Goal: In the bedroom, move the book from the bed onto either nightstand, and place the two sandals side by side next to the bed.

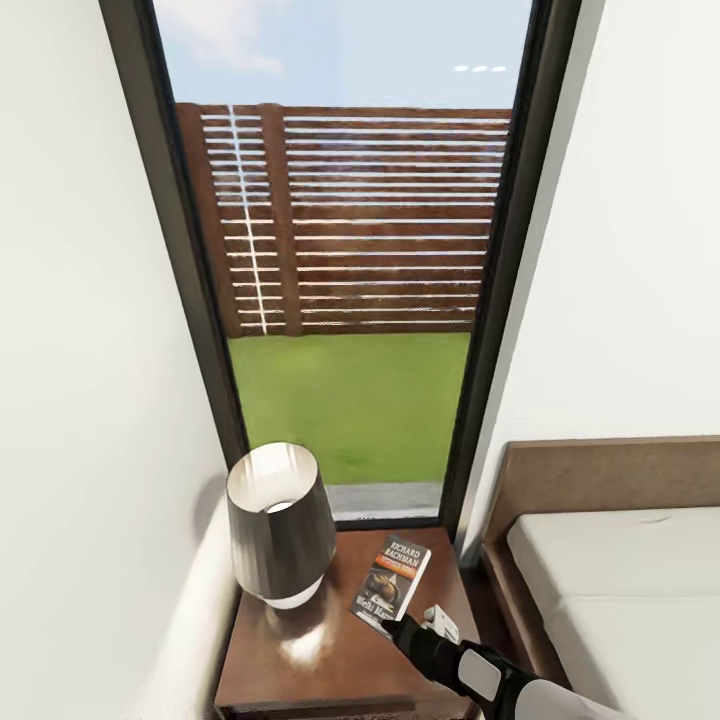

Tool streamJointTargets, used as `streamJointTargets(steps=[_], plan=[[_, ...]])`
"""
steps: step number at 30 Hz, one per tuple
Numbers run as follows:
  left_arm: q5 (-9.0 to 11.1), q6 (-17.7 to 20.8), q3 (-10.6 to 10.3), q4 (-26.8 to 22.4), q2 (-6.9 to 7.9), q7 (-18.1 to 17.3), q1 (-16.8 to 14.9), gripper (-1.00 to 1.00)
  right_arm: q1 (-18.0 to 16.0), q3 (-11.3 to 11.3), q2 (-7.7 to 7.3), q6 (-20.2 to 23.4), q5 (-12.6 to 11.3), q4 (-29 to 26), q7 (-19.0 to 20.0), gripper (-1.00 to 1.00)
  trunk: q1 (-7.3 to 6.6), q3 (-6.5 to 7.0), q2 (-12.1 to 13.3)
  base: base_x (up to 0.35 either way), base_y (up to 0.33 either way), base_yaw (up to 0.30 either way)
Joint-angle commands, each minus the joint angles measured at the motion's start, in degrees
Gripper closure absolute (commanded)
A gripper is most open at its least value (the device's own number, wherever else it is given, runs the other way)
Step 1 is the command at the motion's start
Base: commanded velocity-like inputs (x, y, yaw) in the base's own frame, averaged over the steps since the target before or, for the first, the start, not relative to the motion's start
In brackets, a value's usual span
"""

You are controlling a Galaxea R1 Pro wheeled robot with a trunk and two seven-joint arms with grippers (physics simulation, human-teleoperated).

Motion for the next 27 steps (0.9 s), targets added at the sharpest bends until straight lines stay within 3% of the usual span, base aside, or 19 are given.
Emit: streamJointTargets(steps=[1, 15, 21, 27], plan=[[0.27, -0.08, -0.49, -0.04, 0.01, 0.37, -0.04, -1.0, -0.07, -0.52, 0.02, 0.32, 0.28, -0.1, 0.17, 1.0, 0.02, -0.21, -0.11, 0.0, 0.0, 0.079], [0.27, 0.37, -0.65, -0.2, 0.0, 0.02, -0.21, -1.0, -0.14, -0.52, -0.09, 0.15, 0.3, -0.1, 0.13, 1.0, 0.02, -1.51, -0.11, 0.0, 0.0, 0.081], [0.14, 1.49, -0.88, -0.48, -0.85, 0.26, -0.32, -1.0, -0.14, -0.49, -0.21, 0.08, 0.3, -0.1, 0.11, 1.0, 0.02, -1.92, -0.11, 0.0, 0.0, 0.065], [-3.55, 3.73, -2.22, -0.54, -2.13, 0.68, -0.48, -1.0, -0.14, -0.49, -0.22, 0.01, 0.29, -0.1, 0.18, 1.0, 0.02, -2.06, -0.11, 0.0, 0.0, 0.012]])
